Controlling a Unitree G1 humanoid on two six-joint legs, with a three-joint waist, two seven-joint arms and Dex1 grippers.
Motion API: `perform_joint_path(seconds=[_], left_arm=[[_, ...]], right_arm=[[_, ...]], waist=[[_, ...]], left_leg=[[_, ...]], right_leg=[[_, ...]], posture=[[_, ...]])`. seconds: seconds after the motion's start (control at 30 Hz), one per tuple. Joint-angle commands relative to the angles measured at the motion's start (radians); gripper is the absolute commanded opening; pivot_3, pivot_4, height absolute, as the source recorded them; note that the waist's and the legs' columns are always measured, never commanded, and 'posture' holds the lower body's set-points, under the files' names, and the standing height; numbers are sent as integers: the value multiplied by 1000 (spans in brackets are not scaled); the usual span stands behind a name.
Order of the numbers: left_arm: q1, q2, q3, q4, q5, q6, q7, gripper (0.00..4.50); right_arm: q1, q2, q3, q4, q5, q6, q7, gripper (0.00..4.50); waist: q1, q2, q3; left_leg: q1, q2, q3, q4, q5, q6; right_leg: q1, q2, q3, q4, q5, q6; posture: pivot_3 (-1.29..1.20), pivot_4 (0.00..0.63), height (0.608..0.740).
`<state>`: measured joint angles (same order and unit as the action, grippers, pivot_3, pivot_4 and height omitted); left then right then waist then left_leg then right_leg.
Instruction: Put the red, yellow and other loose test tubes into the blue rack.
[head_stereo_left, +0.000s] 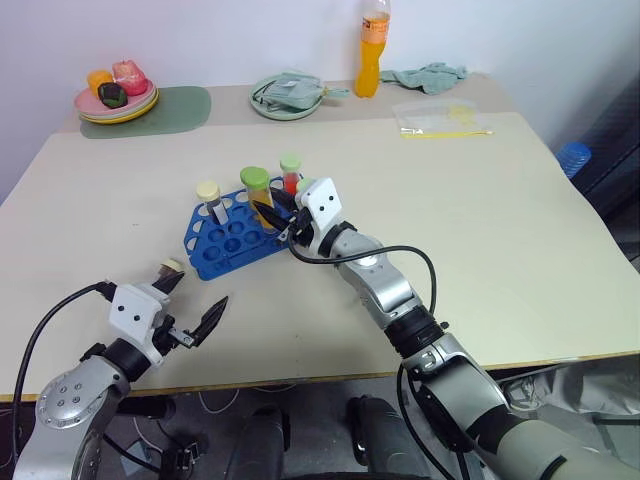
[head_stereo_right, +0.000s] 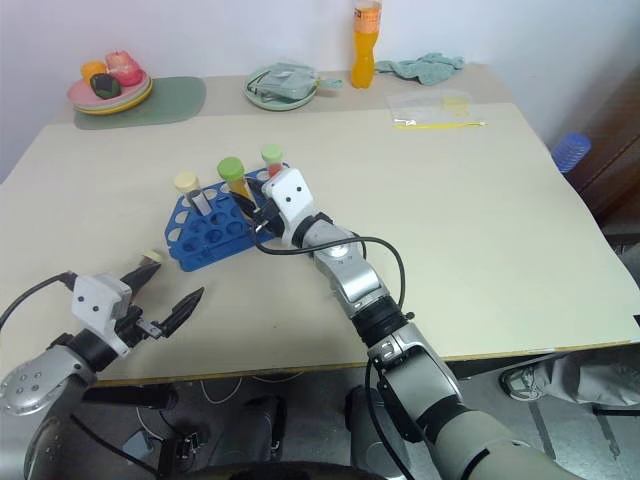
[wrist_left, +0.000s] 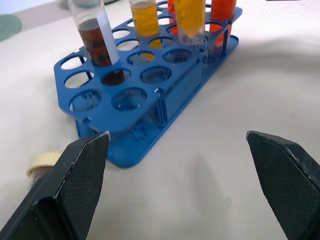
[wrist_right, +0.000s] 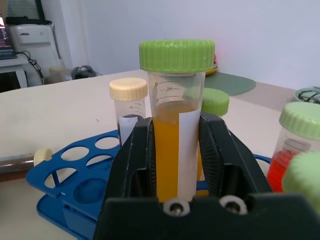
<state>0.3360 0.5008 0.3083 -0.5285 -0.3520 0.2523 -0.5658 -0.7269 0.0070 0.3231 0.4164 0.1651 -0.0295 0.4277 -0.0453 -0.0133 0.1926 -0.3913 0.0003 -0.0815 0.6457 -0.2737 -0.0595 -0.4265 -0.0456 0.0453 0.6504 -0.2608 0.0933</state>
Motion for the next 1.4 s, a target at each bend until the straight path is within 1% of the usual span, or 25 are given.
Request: perform_joint_path(seconds=[0.03,0.47,0.8,1.03,1.1,1.17,1.23,1.27,1.4], left_arm=[[-9,11,11,-7,0,-21,-7,4500],[-14,10,7,3,13,-29,-15,4500],[-15,6,3,2,19,-28,-16,4500],[-12,6,5,-1,22,-24,-10,4500],[-11,11,10,-5,23,8,5,4500],[-13,21,18,-12,13,50,17,4500],[-36,27,50,-29,-52,159,49,4500],[-54,32,72,-37,-89,230,72,4500],[-131,98,131,-103,-134,418,144,4500]], right_arm=[[8,19,-22,-22,-18,0,9,766],[43,41,-42,-37,-34,18,58,766],[7,81,-62,50,-77,-25,31,766],[16,84,-68,49,-72,-28,66,766],[26,77,-69,28,-68,-34,85,1809],[36,72,-68,-10,-73,-48,96,2651],[45,61,-57,-71,-81,-53,114,3762],[50,52,-49,-106,-84,-51,129,4192],[65,12,-34,-235,-66,26,184,4192]], waist=[[0,0,0],[0,0,0],[-1,0,0],[-1,0,0],[-1,0,0],[-1,0,0],[-1,0,0],[-1,0,0],[1,0,0]], left_leg=[[0,0,0,0,0,0],[1,0,0,0,0,0],[1,0,0,0,0,0],[1,0,0,0,0,0],[1,0,0,0,0,0],[1,0,0,0,0,0],[1,0,0,0,0,0],[1,0,0,0,0,0],[1,0,-1,2,0,0]], right_leg=[[0,0,0,0,0,0],[0,0,0,1,0,0],[0,0,0,1,0,0],[0,0,0,1,0,0],[0,0,0,1,0,0],[0,0,0,1,0,0],[0,0,0,2,0,0],[0,0,0,2,0,0],[0,0,0,3,0,0]], posture=[[0,150,740],[0,150,740],[0,150,740],[0,150,740],[0,150,740],[0,150,740],[0,150,740],[0,150,740],[0,150,740]])
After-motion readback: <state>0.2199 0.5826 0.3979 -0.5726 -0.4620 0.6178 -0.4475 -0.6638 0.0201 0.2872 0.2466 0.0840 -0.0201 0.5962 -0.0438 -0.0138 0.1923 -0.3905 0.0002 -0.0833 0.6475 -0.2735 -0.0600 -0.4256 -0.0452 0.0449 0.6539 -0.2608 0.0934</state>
